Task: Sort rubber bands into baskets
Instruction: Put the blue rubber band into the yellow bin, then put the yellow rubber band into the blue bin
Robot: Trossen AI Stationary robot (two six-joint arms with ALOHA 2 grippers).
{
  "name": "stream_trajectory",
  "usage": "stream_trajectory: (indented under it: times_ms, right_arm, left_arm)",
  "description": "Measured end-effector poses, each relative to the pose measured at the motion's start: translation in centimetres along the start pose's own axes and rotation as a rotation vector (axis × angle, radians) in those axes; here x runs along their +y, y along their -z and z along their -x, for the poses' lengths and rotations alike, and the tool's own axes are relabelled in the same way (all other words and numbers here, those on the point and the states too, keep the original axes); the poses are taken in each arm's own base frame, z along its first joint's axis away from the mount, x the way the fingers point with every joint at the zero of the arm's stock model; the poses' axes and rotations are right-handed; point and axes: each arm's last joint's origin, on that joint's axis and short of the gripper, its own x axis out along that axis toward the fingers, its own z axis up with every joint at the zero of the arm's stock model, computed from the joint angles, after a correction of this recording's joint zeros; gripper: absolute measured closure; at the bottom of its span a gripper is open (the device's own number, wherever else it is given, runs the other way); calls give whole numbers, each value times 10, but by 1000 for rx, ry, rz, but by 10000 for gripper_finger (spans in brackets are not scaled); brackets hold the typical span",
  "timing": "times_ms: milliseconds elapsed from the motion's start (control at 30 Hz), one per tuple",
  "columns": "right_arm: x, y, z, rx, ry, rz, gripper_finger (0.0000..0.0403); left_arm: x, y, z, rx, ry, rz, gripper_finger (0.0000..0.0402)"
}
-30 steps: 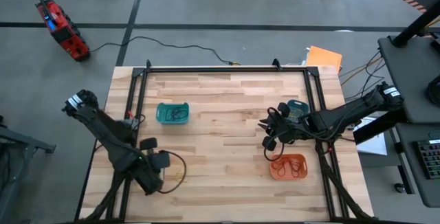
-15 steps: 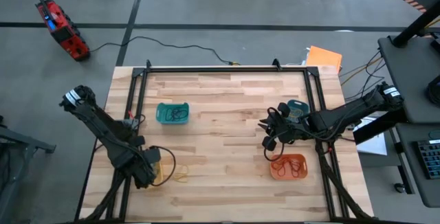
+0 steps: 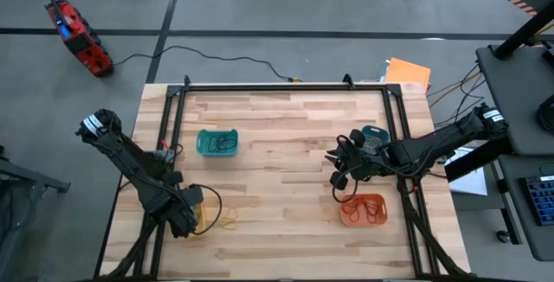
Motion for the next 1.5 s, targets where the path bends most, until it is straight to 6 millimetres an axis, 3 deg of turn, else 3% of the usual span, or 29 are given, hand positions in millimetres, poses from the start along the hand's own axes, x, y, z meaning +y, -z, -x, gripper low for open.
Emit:
stream_trajectory:
  times_ms: [267, 733, 1000, 1300, 1500]
  right_arm:
    - [0, 0, 0, 0, 0, 1, 346]
    - [0, 0, 0, 0, 0, 3, 346]
    - [0, 0, 0, 0, 0, 3, 346]
    - [0, 0, 0, 0, 0, 3, 346]
    - [0, 0, 0, 0, 0, 3, 346]
  left_arm:
    - [-1, 0, -4, 19, -40, -1, 397]
    - [-4, -1, -10, 52, -114, 23, 313]
    - [-15, -8, 16, -13, -28, 27, 302]
    - [-24, -28, 59, -411, -32, 31, 302]
    - [-30, -51, 72, -484, 0, 19, 302]
